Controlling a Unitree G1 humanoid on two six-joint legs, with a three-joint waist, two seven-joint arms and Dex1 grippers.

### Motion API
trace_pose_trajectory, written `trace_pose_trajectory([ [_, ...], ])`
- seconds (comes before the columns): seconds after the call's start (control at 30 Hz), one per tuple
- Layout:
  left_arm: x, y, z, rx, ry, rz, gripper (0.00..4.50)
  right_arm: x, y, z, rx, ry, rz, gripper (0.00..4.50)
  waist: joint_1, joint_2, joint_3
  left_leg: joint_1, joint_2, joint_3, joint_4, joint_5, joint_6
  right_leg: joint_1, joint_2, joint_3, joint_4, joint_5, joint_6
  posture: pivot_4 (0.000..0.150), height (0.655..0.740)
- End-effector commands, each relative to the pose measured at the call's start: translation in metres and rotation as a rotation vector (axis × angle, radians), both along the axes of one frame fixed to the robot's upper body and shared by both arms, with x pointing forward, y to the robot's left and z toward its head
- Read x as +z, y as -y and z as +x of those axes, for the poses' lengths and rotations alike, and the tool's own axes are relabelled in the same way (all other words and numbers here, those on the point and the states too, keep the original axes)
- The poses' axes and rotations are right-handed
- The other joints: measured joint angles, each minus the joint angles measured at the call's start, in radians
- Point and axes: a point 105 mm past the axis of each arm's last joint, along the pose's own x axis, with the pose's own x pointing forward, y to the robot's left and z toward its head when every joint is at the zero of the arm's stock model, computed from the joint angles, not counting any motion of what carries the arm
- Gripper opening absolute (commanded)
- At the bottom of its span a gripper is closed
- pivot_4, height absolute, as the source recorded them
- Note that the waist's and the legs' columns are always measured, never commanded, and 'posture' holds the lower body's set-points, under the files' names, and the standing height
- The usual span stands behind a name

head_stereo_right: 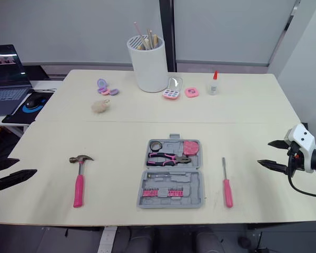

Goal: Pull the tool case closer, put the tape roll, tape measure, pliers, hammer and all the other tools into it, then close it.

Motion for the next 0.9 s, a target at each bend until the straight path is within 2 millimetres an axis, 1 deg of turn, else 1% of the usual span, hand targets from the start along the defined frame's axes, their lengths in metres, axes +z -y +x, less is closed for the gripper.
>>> trace_pose_trajectory([
  [0.03, 0.006, 0.003, 0.004, -0.012, 0.011, 0.023, 4.45, 0.012, -0.002, 0.0, 0.006, 0.043, -0.009, 4.5, 0.0, 0.0, 0.0, 0.0, 0.0, 0.0, 0.0, 0.0, 0.0, 0.0, 0.0, 0.0, 0.0, 0.0, 0.0, 0.15, 0.74],
  [0.37, 0.009, 0.005, 0.004, 0.006, 0.03, 0.026, 4.45, 0.01, -0.002, 0.001, 0.017, 0.058, -0.022, 4.5, 0.0, 0.0, 0.0, 0.0, 0.0, 0.0, 0.0, 0.0, 0.0, 0.0, 0.0, 0.0, 0.0, 0.0, 0.0, 0.15, 0.74],
  [0.5, 0.006, 0.0, -0.001, 0.091, 0.068, -0.005, 4.45, 0.016, -0.024, 0.01, 0.084, 0.12, 0.013, 4.5, -0.006, 0.0, 0.0, 0.0, 0.0, 0.001, 0.0, 0.0, 0.0, 0.0, 0.0, 0.0, 0.0, 0.0, 0.0, 0.15, 0.74],
  [0.53, 0.002, 0.002, -0.005, 0.111, 0.074, -0.034, 4.45, 0.021, -0.037, 0.015, 0.121, 0.143, 0.033, 4.5, -0.01, 0.0, 0.0, 0.0, 0.0, 0.001, 0.0, 0.0, 0.0, 0.0, 0.0, 0.001, 0.0, 0.0, 0.0, 0.15, 0.74],
  [0.6, -0.009, 0.009, -0.017, 0.144, 0.071, -0.083, 4.45, 0.032, -0.068, 0.024, 0.213, 0.19, 0.089, 4.5, -0.023, 0.0, 0.0, 0.001, 0.001, 0.002, 0.0, 0.0, 0.0, 0.0, 0.0, 0.001, 0.001, 0.0, 0.0, 0.15, 0.74],
  [0.67, -0.016, 0.015, -0.026, 0.165, 0.062, -0.104, 4.45, 0.04, -0.091, 0.027, 0.282, 0.202, 0.135, 4.5, -0.026, 0.0, 0.0, 0.002, 0.001, 0.003, 0.0, 0.0, 0.0, 0.0, -0.001, 0.002, 0.001, 0.0, 0.0, 0.15, 0.74],
  [0.7, -0.023, 0.019, -0.034, 0.179, 0.046, -0.113, 4.45, 0.045, -0.109, 0.027, 0.345, 0.212, 0.153, 4.5, -0.025, 0.0, 0.0, 0.002, 0.001, 0.002, 0.0, 0.0, 0.0, 0.0, -0.001, 0.001, 0.001, 0.0, 0.0, 0.15, 0.74],
  [0.8, -0.043, 0.032, -0.057, 0.217, -0.004, -0.134, 4.45, 0.063, -0.164, 0.023, 0.529, 0.245, 0.252, 4.5, -0.027, -0.001, 0.0, 0.002, 0.001, 0.002, 0.0, 0.0, 0.0, 0.0, -0.001, 0.001, 0.0, 0.0, 0.0, 0.15, 0.74],
  [0.9, -0.055, 0.044, -0.073, 0.239, -0.036, -0.143, 4.45, 0.083, -0.205, 0.011, 0.663, 0.293, 0.34, 4.5, -0.017, -0.001, 0.0, 0.001, 0.001, 0.0, 0.0, 0.0, 0.0, 0.0, -0.002, 0.0, 0.0, 0.0, 0.0, 0.15, 0.74],
])
